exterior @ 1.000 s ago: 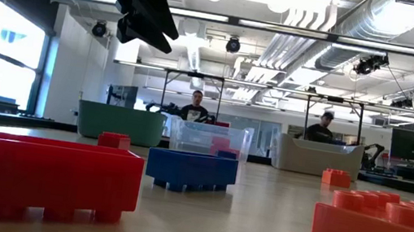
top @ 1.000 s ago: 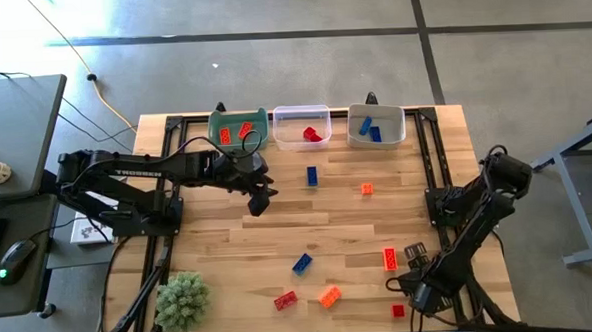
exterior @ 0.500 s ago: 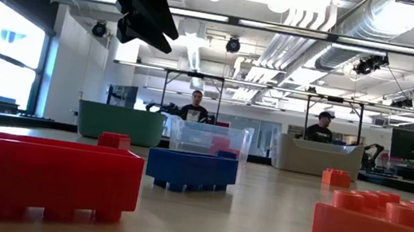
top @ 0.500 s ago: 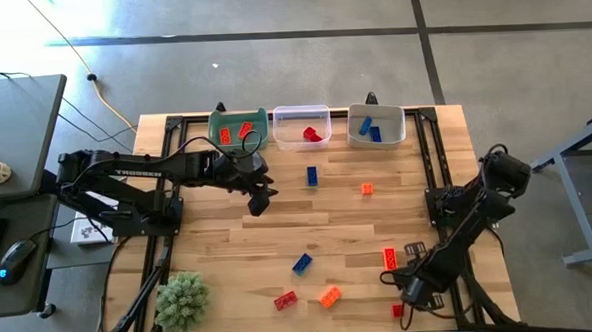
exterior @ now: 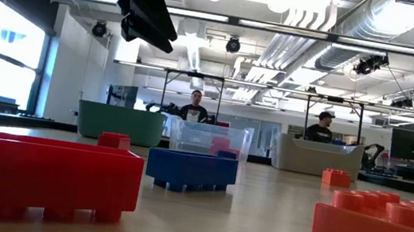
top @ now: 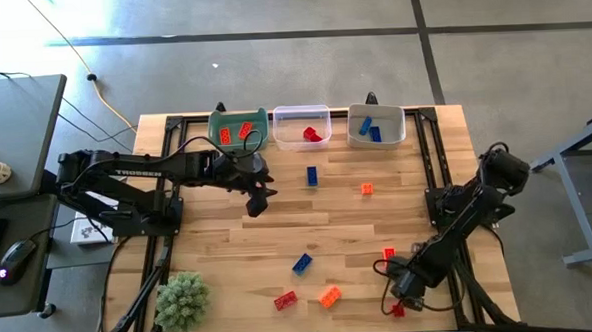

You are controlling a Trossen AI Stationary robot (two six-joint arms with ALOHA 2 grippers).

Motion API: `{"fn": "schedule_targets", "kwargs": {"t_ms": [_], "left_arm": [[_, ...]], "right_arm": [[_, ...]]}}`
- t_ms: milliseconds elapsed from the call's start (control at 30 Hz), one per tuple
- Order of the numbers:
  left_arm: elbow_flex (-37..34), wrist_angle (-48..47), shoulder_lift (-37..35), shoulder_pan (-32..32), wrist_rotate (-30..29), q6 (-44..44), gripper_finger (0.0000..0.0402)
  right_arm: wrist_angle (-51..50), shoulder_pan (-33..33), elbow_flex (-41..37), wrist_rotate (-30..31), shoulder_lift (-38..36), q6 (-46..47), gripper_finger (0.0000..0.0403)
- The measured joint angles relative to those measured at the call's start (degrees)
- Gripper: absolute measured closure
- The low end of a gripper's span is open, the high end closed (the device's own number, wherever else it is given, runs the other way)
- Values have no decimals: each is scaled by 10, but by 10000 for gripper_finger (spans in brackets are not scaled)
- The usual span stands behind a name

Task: Sort & place blocks by color
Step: Put the blue game piece into the gray bin

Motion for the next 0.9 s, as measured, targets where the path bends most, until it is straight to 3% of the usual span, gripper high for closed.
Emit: {"fn": "schedule_targets", "kwargs": {"t_ms": [267,533,733,900], "left_arm": [[0,0,0,0,0,69,222],[0,0,0,0,0,96,222],[0,0,0,0,0,110,222],[0,3,0,0,0,96,222]], "right_arm": [[-2,-22,0,19,-61,144,296],[-4,-71,0,167,-114,261,296],[-4,-141,0,236,-124,254,296],[7,-212,0,264,-125,194,296]]}}
